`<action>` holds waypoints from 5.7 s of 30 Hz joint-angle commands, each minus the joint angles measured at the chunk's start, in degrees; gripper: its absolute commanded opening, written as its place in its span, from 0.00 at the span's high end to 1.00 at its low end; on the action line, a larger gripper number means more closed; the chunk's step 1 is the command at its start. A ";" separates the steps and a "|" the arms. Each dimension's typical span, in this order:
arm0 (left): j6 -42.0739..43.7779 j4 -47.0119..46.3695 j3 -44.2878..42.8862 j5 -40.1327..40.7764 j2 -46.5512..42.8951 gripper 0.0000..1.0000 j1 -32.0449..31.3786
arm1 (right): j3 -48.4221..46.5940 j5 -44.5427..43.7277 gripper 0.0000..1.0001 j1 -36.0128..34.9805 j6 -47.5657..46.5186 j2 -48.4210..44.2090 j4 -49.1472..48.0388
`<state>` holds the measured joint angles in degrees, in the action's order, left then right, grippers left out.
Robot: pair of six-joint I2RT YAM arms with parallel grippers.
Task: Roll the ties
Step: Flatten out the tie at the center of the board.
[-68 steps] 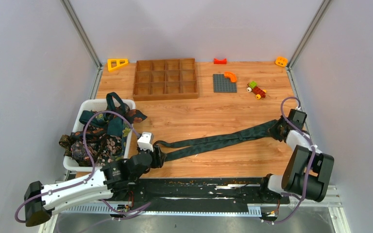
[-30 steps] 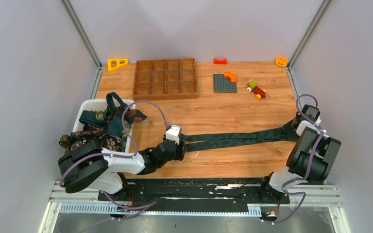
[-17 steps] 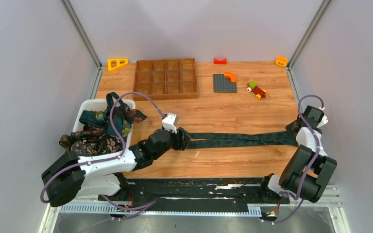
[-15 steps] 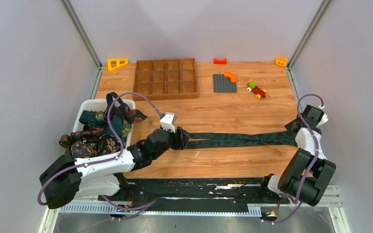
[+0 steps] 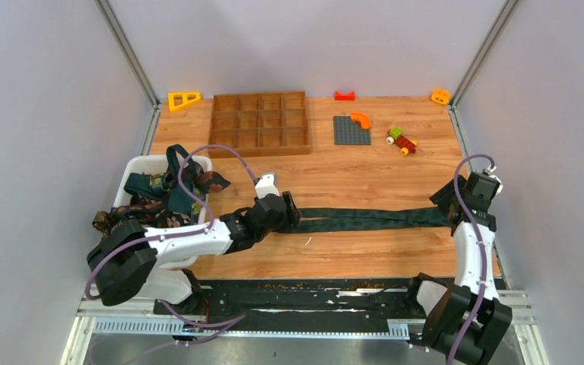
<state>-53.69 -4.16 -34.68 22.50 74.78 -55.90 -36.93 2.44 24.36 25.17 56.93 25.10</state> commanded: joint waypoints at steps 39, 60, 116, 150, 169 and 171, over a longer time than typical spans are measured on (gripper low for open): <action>23.45 13.89 2.73 -24.13 1.47 0.71 19.35 | -42.84 34.62 0.44 -58.09 -3.42 55.27 -3.10; 13.40 18.29 8.23 -16.25 -25.49 0.31 19.40 | -41.02 34.83 0.79 -64.30 -3.51 56.62 -2.68; -3.86 -8.29 9.34 -8.73 -9.07 1.00 19.49 | 3.44 -7.39 0.69 -64.75 1.58 8.15 -17.41; -6.73 3.54 19.72 2.11 -18.90 0.65 19.60 | -39.27 -10.34 0.55 -70.61 4.34 47.95 15.23; -5.87 2.84 20.61 1.75 -19.40 0.66 19.69 | -44.86 -15.94 0.69 -72.07 6.37 60.64 16.92; -5.64 2.93 20.56 1.87 -19.54 0.66 19.69 | -44.49 -15.60 0.75 -72.08 6.36 61.02 16.82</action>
<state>-60.10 -0.43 -14.50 22.57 56.12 -36.38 -81.45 -11.60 -47.57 30.65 114.65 41.63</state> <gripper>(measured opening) 0.338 0.302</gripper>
